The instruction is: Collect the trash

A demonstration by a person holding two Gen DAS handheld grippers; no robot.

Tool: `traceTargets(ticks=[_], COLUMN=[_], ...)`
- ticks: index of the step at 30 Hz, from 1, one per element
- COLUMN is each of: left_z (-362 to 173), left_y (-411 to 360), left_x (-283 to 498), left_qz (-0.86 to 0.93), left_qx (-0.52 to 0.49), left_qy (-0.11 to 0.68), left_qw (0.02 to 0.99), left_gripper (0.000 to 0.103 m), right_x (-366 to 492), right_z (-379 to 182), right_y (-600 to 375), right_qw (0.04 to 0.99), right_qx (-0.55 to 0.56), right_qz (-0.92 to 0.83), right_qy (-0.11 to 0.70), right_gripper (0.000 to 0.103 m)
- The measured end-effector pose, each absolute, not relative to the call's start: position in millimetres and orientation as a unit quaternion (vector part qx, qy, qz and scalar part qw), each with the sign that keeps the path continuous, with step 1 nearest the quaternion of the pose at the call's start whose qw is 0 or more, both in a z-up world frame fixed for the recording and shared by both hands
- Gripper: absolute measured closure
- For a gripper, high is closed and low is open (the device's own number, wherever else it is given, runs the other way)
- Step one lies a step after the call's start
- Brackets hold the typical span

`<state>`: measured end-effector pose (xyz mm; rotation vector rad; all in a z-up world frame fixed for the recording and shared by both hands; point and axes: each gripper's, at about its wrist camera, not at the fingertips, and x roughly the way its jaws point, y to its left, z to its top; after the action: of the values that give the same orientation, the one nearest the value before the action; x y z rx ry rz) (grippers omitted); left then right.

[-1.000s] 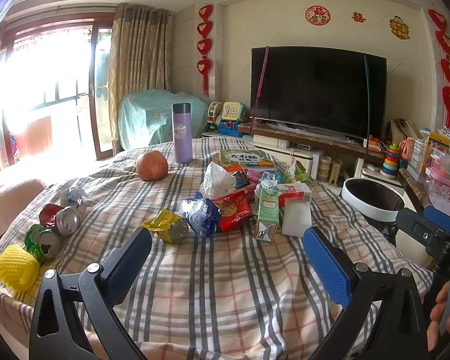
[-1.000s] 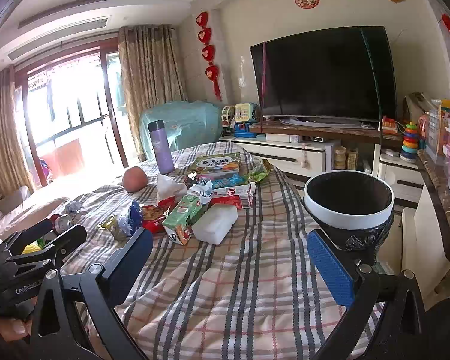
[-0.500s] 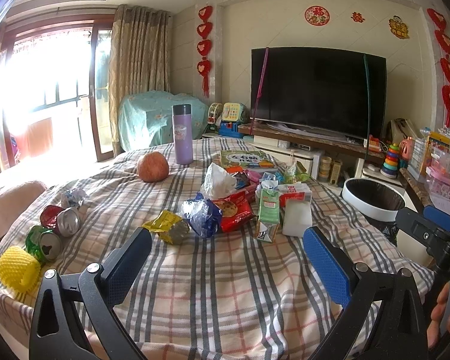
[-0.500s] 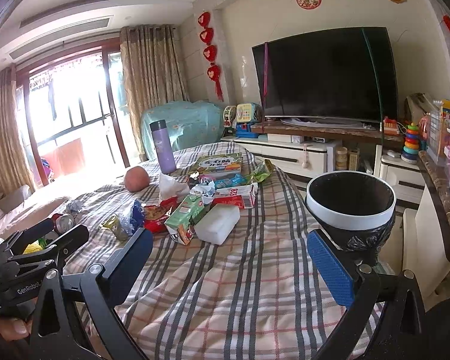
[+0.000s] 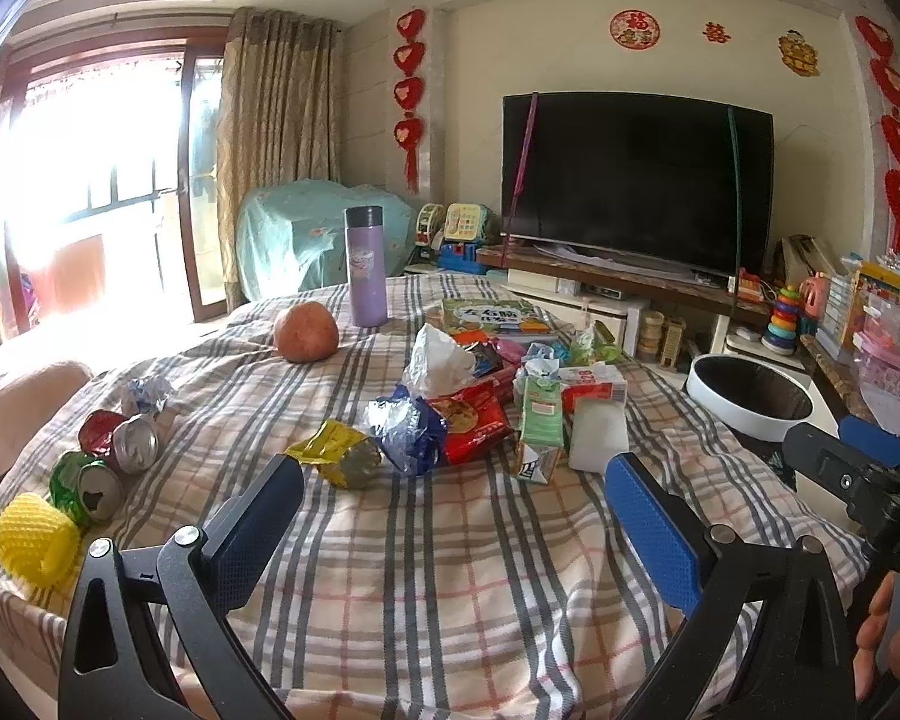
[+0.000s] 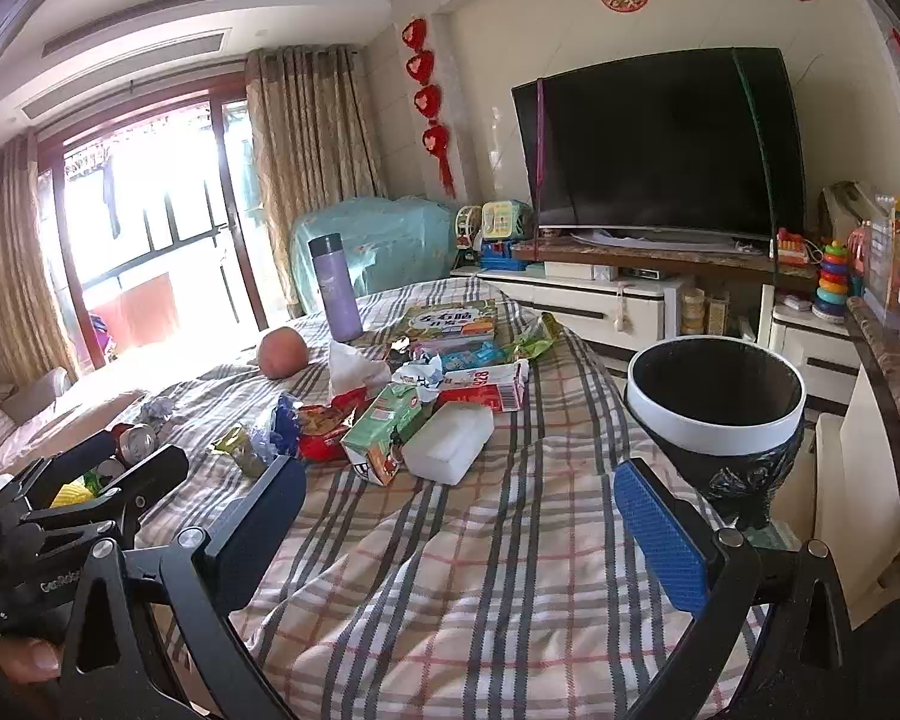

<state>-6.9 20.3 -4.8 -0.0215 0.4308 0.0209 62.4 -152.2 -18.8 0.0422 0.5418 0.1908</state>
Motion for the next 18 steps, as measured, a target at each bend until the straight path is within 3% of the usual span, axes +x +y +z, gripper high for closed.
traceTargets(ticks=[18], left_z=[-12.2], left_y=[49.1], left_x=[15.1], left_qz=[0.038], left_qx=[-0.030], left_qy=[0.238], left_qw=[0.970], left_gripper=[0.001], right_x=[81.8], right_z=[-32.9], right_y=[-153.9], right_qw=[0.946], right_qx=[0.042], right_qz=[0.107], right_qy=[0.303], right_gripper=[0.000])
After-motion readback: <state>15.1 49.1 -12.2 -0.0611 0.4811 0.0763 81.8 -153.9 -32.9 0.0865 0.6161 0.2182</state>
